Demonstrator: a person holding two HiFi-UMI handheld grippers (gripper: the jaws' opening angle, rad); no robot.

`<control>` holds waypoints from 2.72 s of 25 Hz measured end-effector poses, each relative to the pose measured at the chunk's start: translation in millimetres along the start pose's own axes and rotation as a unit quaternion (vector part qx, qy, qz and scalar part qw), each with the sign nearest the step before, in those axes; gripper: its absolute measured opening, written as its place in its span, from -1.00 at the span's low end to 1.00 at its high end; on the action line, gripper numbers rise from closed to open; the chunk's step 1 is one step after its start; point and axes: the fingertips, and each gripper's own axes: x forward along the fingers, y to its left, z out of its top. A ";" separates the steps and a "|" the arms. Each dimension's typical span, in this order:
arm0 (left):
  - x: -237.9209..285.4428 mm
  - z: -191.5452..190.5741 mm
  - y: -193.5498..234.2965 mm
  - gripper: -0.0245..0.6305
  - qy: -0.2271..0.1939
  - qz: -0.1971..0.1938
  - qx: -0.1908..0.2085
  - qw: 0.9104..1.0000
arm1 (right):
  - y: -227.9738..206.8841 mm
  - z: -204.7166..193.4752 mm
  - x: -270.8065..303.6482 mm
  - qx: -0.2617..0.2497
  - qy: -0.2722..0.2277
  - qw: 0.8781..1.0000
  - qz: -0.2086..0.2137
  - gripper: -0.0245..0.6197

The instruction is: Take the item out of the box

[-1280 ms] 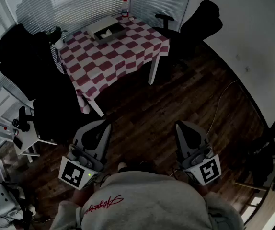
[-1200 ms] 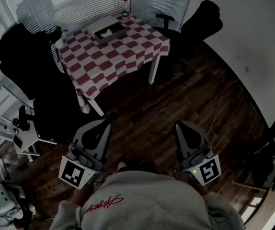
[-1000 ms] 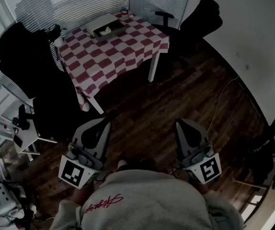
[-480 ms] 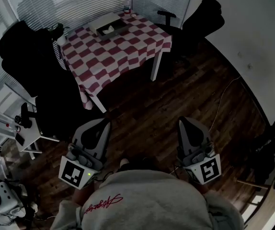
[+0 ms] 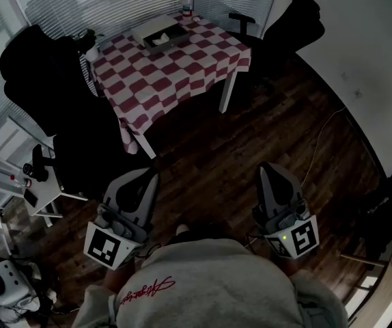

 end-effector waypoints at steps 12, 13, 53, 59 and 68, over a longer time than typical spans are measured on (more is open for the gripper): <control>-18.8 -1.9 26.4 -0.87 -0.009 -0.014 -0.009 1.000 | 26.3 -6.0 13.9 -0.004 0.005 1.000 -0.019 -0.89; -20.1 -3.0 27.9 -0.87 -0.008 -0.016 -0.010 1.000 | 28.4 -6.3 13.7 -0.005 0.007 1.000 -0.021 -0.89; 83.7 -24.8 125.8 -0.87 -0.002 0.024 0.011 1.000 | -65.6 -39.4 141.3 0.009 0.004 1.000 0.020 -0.89; 115.2 -27.7 140.8 -0.87 0.001 0.032 0.017 0.999 | -92.8 -45.2 165.7 0.009 0.005 0.999 0.037 -0.89; 164.2 -36.4 153.3 -0.87 0.001 0.047 0.023 0.999 | -141.9 -55.8 194.4 0.014 0.009 0.998 0.057 -0.89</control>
